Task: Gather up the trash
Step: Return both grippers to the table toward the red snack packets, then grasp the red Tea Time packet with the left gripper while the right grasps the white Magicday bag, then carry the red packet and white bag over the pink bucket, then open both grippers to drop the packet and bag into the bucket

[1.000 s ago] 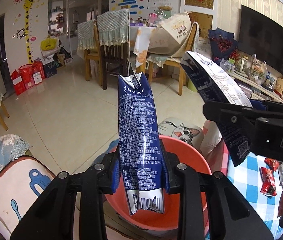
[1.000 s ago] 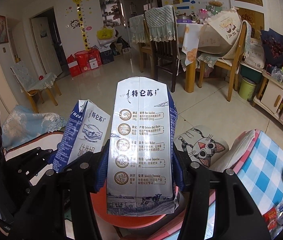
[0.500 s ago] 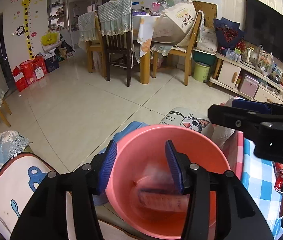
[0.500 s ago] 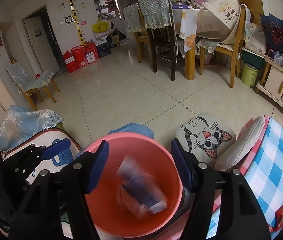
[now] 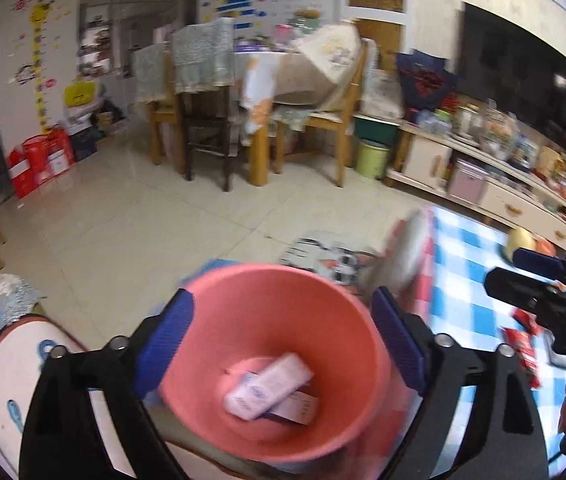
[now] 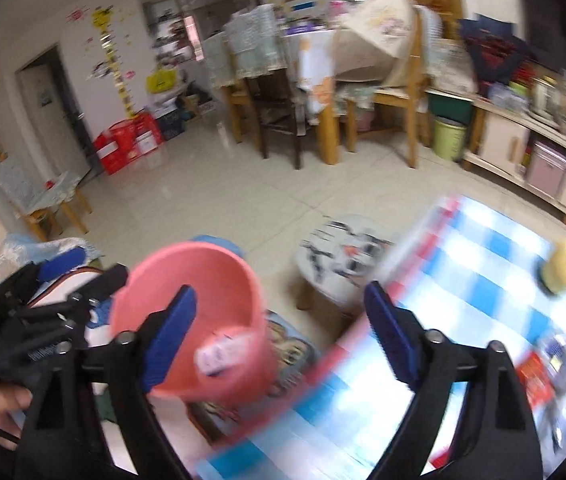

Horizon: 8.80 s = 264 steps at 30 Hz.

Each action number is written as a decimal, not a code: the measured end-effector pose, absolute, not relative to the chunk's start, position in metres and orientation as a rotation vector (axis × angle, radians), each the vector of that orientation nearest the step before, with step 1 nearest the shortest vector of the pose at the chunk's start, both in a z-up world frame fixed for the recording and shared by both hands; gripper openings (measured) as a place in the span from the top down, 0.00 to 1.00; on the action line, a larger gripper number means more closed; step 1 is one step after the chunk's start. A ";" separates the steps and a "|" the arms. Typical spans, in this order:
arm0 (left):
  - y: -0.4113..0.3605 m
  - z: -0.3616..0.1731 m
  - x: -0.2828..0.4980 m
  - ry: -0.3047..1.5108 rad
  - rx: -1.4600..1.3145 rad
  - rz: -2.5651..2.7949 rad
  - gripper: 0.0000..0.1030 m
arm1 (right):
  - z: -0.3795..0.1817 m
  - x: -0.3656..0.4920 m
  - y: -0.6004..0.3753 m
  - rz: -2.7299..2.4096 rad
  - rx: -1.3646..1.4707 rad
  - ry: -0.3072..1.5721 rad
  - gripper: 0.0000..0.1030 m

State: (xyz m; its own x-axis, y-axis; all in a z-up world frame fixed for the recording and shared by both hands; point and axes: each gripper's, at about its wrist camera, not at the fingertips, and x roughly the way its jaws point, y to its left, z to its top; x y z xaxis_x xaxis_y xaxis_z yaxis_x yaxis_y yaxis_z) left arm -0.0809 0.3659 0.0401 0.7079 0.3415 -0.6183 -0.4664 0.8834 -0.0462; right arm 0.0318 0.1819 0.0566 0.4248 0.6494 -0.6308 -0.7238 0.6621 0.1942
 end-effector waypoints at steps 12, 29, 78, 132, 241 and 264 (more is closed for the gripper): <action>0.186 0.001 -0.017 0.730 -0.074 0.173 0.10 | 0.011 0.031 -0.055 0.501 -0.029 0.760 0.08; 0.061 -0.051 0.042 0.815 0.039 0.004 0.10 | -0.030 0.022 -0.186 0.368 -0.021 0.780 0.07; 0.067 -0.080 0.072 0.875 -0.039 0.011 0.47 | -0.080 0.058 -0.187 0.495 -0.061 0.832 0.07; 0.071 -0.053 0.062 0.803 -0.086 -0.029 0.47 | -0.029 0.101 -0.128 0.549 -0.169 0.769 0.38; 0.441 0.058 -0.083 0.671 -0.200 0.561 0.37 | 0.109 0.006 0.333 1.161 -0.244 0.628 0.16; 0.383 0.091 -0.086 0.630 -0.144 0.531 0.29 | 0.138 0.015 0.230 1.059 -0.169 0.562 0.16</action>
State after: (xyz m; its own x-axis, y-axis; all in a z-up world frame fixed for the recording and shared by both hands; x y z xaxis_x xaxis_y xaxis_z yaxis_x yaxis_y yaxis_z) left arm -0.0859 0.3835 0.0909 0.6799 0.4284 -0.5951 -0.5142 0.8572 0.0296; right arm 0.0150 0.2301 0.1376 0.3648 0.7765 -0.5138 -0.8606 0.4918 0.1321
